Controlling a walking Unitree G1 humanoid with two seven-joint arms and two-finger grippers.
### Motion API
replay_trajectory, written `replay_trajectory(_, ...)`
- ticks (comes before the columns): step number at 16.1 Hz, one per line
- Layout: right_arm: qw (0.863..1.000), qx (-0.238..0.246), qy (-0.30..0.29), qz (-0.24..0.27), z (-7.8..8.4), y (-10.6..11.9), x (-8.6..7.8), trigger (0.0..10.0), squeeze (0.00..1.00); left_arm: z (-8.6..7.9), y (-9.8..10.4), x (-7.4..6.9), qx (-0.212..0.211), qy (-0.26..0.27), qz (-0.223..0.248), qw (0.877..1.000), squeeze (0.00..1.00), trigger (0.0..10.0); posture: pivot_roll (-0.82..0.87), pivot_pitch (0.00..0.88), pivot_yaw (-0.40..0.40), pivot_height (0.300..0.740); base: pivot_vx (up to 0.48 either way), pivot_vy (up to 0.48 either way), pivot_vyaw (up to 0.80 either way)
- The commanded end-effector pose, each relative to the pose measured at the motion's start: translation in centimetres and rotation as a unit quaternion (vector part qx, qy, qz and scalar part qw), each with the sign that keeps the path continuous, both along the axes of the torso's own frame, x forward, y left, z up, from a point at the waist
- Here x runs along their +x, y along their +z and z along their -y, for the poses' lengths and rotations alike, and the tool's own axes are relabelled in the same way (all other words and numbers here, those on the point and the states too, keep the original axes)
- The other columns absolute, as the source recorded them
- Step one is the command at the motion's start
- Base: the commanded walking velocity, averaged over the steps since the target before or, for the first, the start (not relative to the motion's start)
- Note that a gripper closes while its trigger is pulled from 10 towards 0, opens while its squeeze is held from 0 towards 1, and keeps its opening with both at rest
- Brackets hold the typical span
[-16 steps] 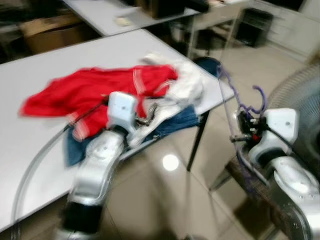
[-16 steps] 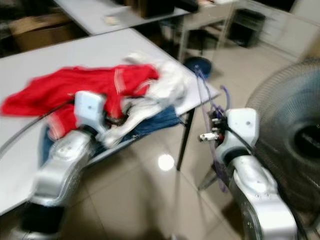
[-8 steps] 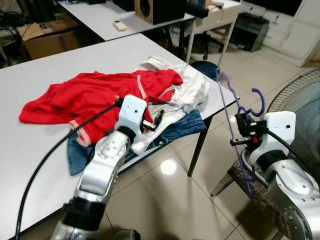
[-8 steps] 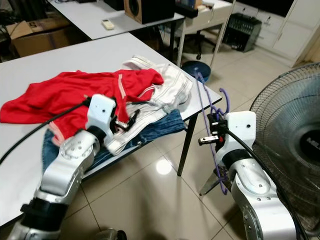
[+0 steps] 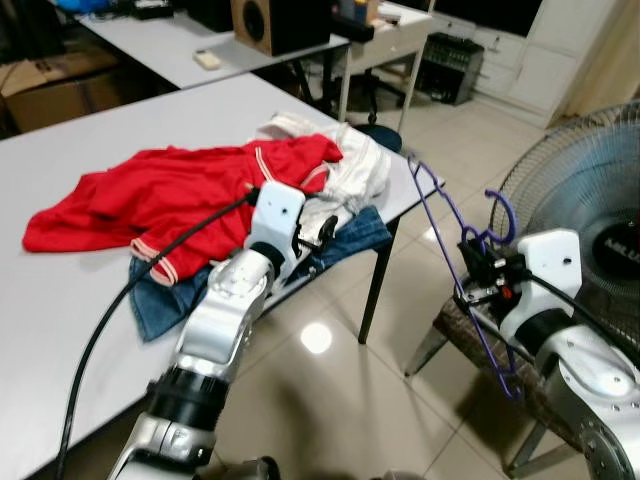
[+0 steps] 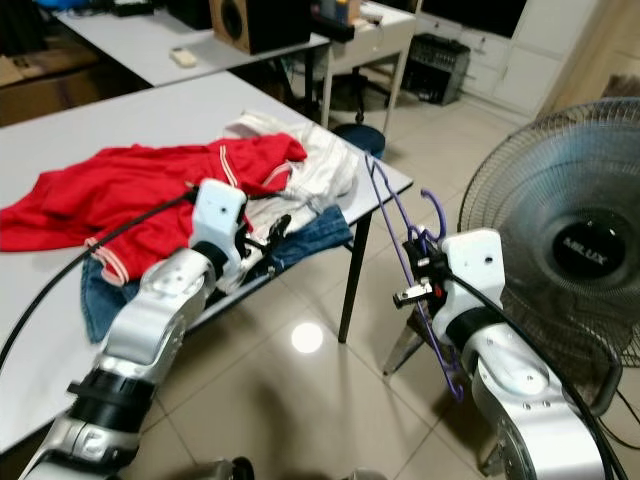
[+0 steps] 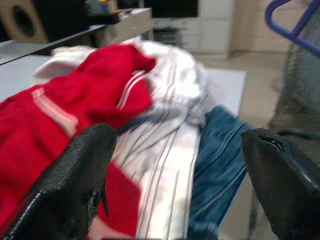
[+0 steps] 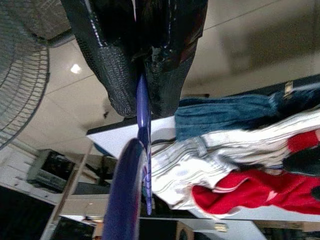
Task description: Hang hanger
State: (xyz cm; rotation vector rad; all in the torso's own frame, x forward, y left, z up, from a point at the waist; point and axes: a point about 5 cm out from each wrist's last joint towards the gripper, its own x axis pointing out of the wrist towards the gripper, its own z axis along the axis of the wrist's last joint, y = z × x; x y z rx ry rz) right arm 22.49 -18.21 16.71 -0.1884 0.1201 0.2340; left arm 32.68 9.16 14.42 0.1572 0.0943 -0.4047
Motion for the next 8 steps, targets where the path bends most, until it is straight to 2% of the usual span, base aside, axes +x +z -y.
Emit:
replay_trajectory(1, 1.000, -0.008, 0.000, 0.015, 0.2, 0.6, -0.2, 10.0, 0.00, -0.2, -0.1, 0.4, 0.013, 0.019, 0.005, 1.000, 0.00, 10.0, -0.13, 0.031, -0.005, 0.740, 0.000, 0.000, 0.00)
replay_trajectory(3, 1.000, -0.011, 0.001, 0.010, 0.3, 0.4, -0.4, 10.0, 0.00, -0.6, -0.3, 0.9, 0.024, 0.040, 0.005, 0.999, 0.00, 10.0, -0.14, 0.029, -0.003, 0.740, 0.000, 0.000, 0.00)
replay_trajectory(4, 1.000, -0.015, 0.003, 0.007, 0.3, 0.3, -0.6, 10.0, 0.00, -0.7, -0.5, 1.2, 0.023, 0.050, 0.002, 0.998, 0.00, 6.7, -0.14, 0.026, 0.000, 0.740, 0.000, 0.000, 0.00)
replay_trajectory(6, 1.000, -0.016, 0.001, 0.002, 0.3, 0.0, -0.7, 10.0, 0.00, -0.3, -0.6, 1.4, -0.011, 0.040, -0.004, 0.999, 0.00, 4.6, -0.15, 0.022, 0.006, 0.740, 0.000, 0.000, 0.00)
replay_trajectory(7, 1.000, -0.014, -0.002, 0.003, 0.3, -0.1, -0.8, 10.0, 0.00, 0.3, -0.2, 1.1, -0.051, 0.016, 0.009, 0.999, 0.00, 10.0, -0.16, 0.021, 0.009, 0.740, 0.000, 0.000, 0.00)
replay_trajectory(8, 1.000, -0.013, -0.008, 0.007, 0.3, 0.0, -0.8, 10.0, 0.00, 0.3, 0.0, 0.7, -0.081, 0.007, 0.005, 0.997, 0.00, 10.0, -0.16, 0.021, 0.014, 0.740, 0.000, 0.000, 0.00)
